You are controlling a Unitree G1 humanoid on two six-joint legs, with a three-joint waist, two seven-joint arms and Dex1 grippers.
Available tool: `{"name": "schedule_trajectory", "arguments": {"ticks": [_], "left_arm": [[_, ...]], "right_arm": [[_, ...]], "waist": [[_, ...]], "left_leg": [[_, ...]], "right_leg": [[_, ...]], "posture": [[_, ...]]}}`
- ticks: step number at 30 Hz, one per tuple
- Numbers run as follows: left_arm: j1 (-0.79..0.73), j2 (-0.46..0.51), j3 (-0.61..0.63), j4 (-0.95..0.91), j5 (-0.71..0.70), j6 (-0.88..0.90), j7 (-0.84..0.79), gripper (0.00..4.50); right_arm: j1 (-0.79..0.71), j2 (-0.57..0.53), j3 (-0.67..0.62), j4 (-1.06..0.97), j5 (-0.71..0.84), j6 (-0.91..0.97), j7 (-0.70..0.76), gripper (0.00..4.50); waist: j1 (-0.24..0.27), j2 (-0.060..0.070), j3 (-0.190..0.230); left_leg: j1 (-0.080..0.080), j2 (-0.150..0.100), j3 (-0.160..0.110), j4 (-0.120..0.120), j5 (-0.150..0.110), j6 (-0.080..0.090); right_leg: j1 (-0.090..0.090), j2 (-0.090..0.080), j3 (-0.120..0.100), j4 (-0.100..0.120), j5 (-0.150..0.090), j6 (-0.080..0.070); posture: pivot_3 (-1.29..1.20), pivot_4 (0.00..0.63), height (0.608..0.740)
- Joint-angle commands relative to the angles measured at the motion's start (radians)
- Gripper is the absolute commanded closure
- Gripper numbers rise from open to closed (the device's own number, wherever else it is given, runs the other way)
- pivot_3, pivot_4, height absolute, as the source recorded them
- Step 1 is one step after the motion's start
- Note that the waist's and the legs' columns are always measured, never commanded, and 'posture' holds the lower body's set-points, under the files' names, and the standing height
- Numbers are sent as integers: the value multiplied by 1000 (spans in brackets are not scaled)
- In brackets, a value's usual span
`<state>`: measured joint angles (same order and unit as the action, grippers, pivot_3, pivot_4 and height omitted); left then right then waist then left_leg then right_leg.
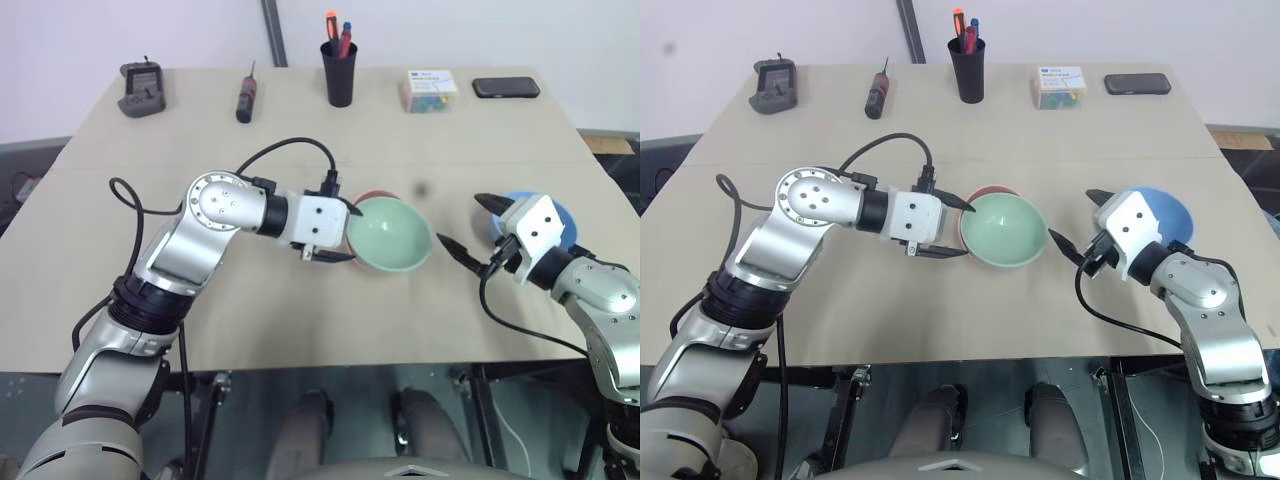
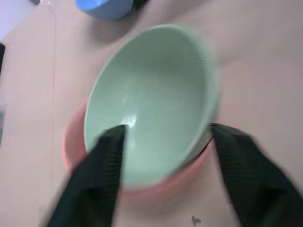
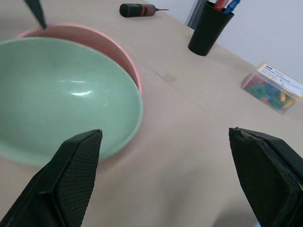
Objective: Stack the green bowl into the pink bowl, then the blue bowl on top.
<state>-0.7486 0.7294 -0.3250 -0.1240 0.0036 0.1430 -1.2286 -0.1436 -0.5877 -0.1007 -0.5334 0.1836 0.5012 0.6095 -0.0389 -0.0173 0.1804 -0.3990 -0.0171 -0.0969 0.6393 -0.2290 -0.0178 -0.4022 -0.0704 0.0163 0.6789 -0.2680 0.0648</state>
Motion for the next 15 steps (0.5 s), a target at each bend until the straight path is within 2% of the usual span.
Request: {"name": "schedule_trajectory", "arguments": {"ticks": [1,4,6,9,12,15], "left_arm": [[-23,-7,90,-48,-82,127,23,996],[11,-32,186,-88,-225,286,43,996],[75,-103,286,-100,-334,207,74,996],[153,-116,380,-144,-419,267,121,996],[219,-72,443,-185,-590,352,38,147],[282,-47,488,-188,-619,338,46,49]], "right_arm": [[8,-44,-40,20,-41,41,-43,0],[14,-78,-26,57,-57,96,-48,0],[2,-89,-15,84,-62,142,-57,0],[-36,-96,5,135,-78,175,-68,0],[-79,-96,19,190,-90,191,-75,0],[-117,-98,32,245,-98,188,-73,0]], "waist": [[0,0,0],[-2,0,0],[-3,0,0],[-5,0,0],[-3,0,0],[-1,0,0]], "left_leg": [[0,0,0,0,0,0],[0,0,0,0,0,0],[1,1,0,0,0,0],[1,1,0,0,0,0],[1,1,0,0,0,0],[1,1,1,1,0,0]], "right_leg": [[0,0,0,0,0,0],[0,0,0,0,0,0],[0,0,0,0,0,0],[0,0,0,0,0,0],[0,0,0,1,0,0],[0,0,1,1,0,0]], "posture": [[0,150,740],[0,150,740],[0,150,740],[0,150,740],[0,150,740],[0,150,740]]}}
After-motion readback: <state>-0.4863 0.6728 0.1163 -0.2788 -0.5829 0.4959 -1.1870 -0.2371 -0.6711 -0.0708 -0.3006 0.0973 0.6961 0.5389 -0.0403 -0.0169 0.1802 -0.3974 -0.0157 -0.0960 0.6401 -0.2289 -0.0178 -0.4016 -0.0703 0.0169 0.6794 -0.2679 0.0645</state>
